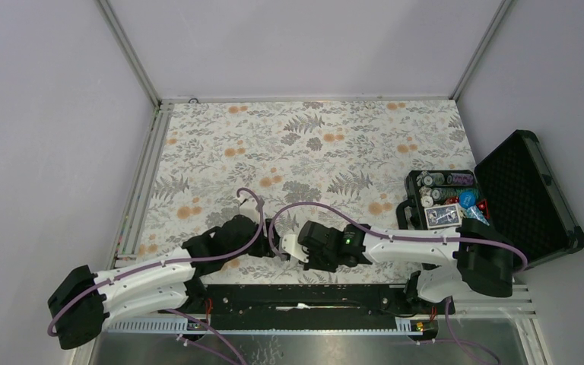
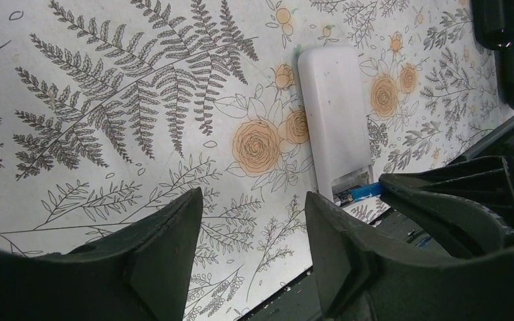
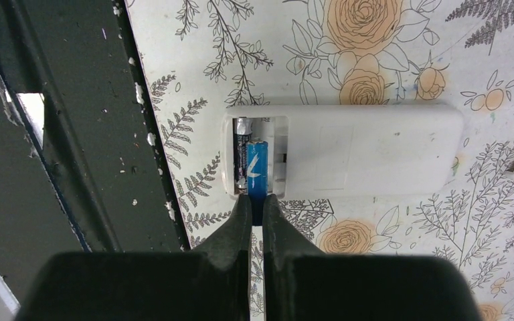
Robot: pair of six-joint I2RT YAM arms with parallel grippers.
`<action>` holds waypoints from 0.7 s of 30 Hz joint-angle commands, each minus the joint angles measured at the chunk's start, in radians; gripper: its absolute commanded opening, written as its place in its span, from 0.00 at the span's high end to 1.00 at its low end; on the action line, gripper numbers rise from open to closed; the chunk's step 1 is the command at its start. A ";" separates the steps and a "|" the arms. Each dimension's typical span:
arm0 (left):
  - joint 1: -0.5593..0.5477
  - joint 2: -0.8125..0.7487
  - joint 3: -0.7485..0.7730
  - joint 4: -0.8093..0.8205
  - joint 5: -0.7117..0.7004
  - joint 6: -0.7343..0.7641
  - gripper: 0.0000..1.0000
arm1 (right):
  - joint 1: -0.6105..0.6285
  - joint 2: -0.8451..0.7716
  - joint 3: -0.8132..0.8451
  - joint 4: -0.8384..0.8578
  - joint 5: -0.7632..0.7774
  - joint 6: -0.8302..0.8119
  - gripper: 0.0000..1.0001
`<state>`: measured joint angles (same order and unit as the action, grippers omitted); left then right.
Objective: Load the batteries into the remote control
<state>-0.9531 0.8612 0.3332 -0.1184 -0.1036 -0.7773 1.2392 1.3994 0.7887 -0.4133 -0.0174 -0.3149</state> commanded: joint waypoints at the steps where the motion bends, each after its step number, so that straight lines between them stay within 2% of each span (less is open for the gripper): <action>1: 0.009 -0.010 -0.016 0.035 0.025 0.014 0.39 | 0.006 0.027 0.047 0.005 0.012 -0.011 1.00; 13: 0.015 -0.041 -0.035 0.024 0.027 0.009 0.39 | 0.006 0.098 0.071 -0.007 0.048 0.009 0.99; 21: 0.017 -0.044 -0.034 0.026 0.036 0.006 0.39 | 0.006 0.107 0.089 -0.007 0.055 0.024 0.86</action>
<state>-0.9424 0.8242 0.3000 -0.1257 -0.0818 -0.7757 1.2392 1.5066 0.8383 -0.4107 0.0147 -0.3046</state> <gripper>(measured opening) 0.611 0.117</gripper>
